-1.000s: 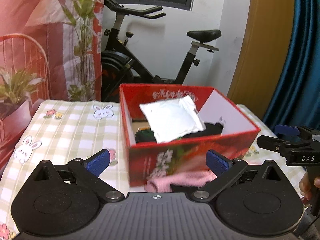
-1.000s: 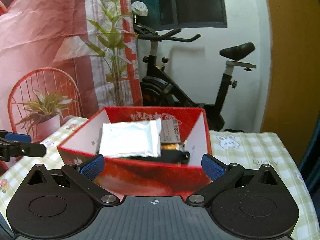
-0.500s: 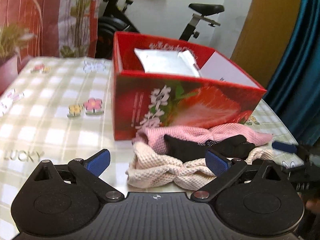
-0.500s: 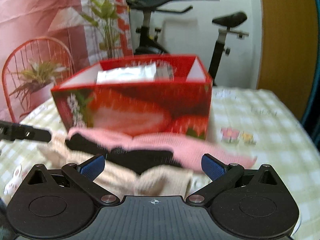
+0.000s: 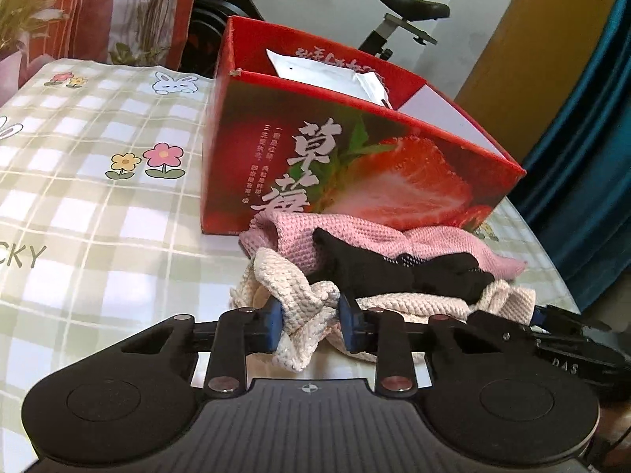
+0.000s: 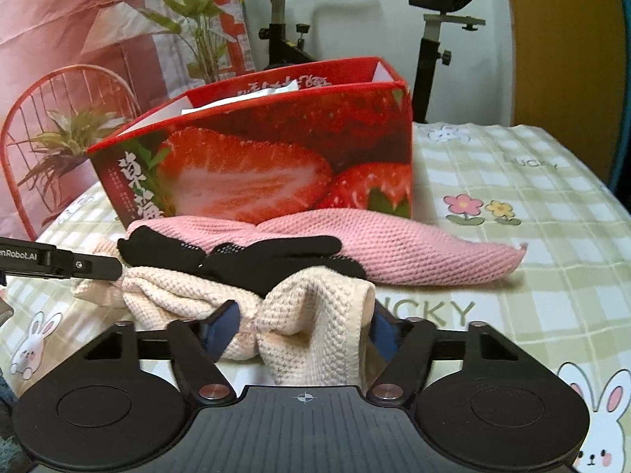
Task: Organize soft objects
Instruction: 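Move both grippers back down to the cream knitted towel on the pile, then close both grippers on the cream knitted towel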
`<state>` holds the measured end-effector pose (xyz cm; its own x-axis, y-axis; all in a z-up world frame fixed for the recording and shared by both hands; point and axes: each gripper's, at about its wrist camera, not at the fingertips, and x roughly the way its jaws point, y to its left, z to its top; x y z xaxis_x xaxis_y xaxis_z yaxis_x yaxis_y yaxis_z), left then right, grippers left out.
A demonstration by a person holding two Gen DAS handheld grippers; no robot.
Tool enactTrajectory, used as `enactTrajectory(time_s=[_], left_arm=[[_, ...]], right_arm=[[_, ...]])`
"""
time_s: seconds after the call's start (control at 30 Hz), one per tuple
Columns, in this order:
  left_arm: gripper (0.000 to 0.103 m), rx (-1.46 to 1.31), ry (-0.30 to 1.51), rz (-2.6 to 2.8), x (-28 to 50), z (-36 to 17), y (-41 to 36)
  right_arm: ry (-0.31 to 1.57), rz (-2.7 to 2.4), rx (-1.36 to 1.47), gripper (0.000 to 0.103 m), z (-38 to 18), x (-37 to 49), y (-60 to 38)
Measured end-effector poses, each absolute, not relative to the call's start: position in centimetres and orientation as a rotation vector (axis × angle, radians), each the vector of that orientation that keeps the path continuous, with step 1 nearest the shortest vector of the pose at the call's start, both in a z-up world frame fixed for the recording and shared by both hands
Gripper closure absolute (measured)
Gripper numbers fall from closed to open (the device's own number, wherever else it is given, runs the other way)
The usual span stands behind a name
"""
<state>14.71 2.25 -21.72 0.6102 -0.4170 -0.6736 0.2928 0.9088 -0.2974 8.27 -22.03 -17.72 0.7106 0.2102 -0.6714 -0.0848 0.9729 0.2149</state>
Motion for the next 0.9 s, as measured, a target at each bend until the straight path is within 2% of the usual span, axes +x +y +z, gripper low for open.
enactTrajectory(time_s=[0.17,0.2,0.47,0.9], left_arm=[[0.078,-0.154,0.822,-0.407,14.0,-21.4,2.3],[0.078,-0.148,0.823,-0.399,13.7,-21.2,2.4],[0.078,-0.139,0.807,-0.364,12.2,-19.8,3.7],[0.078,-0.144,0.852,-0.346,12.1,-21.2,3.9]], right_arm=[[0.761,0.200,0.175,0.068,-17.4,8.1,-21.7],[0.761,0.203,0.177,0.075,-17.3,8.0,-21.6],[0.769,0.267,0.187,0.077,-16.8,7.5,-20.6],[0.778,0.279,0.177,0.077,-16.7,7.0,-20.3]])
